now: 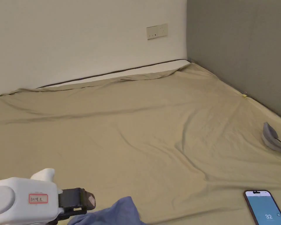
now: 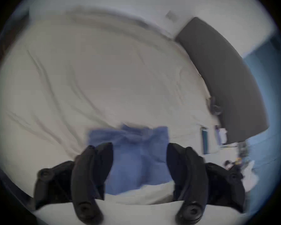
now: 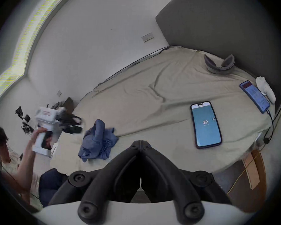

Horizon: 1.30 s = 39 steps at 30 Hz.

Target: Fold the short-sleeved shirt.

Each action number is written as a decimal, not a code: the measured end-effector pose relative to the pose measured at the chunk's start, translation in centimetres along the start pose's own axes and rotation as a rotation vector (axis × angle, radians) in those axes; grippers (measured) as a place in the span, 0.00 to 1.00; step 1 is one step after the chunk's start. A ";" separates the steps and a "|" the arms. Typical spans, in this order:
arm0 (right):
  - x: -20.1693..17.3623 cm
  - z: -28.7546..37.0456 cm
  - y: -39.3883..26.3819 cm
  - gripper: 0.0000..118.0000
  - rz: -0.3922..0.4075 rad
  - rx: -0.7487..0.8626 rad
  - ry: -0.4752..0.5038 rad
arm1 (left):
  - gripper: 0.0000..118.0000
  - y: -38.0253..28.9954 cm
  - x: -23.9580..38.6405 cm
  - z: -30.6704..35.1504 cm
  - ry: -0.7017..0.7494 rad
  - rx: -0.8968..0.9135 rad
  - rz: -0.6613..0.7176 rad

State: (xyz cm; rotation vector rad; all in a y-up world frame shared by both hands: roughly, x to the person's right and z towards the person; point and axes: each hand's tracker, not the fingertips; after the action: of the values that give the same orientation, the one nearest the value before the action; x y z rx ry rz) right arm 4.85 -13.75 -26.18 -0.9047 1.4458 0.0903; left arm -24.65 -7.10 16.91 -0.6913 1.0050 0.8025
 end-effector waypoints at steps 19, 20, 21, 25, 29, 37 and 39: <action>-3.3 -0.5 0.4 0.02 0.080 -0.056 -0.031 | 0.03 -4.0 13.4 -16.4 -0.196 -0.368 -0.223; -3.8 -1.2 0.8 0.02 0.088 -0.064 -0.009 | 0.03 -2.8 12.6 -14.2 -0.253 -0.314 -0.190; -4.4 -2.0 1.2 0.02 0.100 -0.075 0.008 | 0.03 -2.4 11.9 -10.9 -0.292 -0.262 -0.170; -9.4 -5.9 2.3 0.02 0.222 -0.117 0.082 | 0.03 -0.8 5.7 -1.6 -0.245 -0.039 -0.158; -15.3 -12.2 2.5 0.02 0.324 -0.195 0.210 | 0.03 -2.4 -0.8 3.9 -0.079 0.043 -0.086; -18.8 -28.8 -2.9 0.02 0.539 -0.490 -0.007 | 0.03 -6.5 -10.4 0.5 -0.066 -0.078 0.169; -18.2 -28.7 -2.9 0.02 0.494 -0.474 0.036 | 0.05 -7.1 -12.2 -1.7 -0.169 -0.133 0.290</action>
State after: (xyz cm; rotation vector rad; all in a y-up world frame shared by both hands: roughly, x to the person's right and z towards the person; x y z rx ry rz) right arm -19.98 -23.86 -5.13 -0.9049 1.6890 0.8154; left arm -23.30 -15.36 28.38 -0.5859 0.9145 1.1701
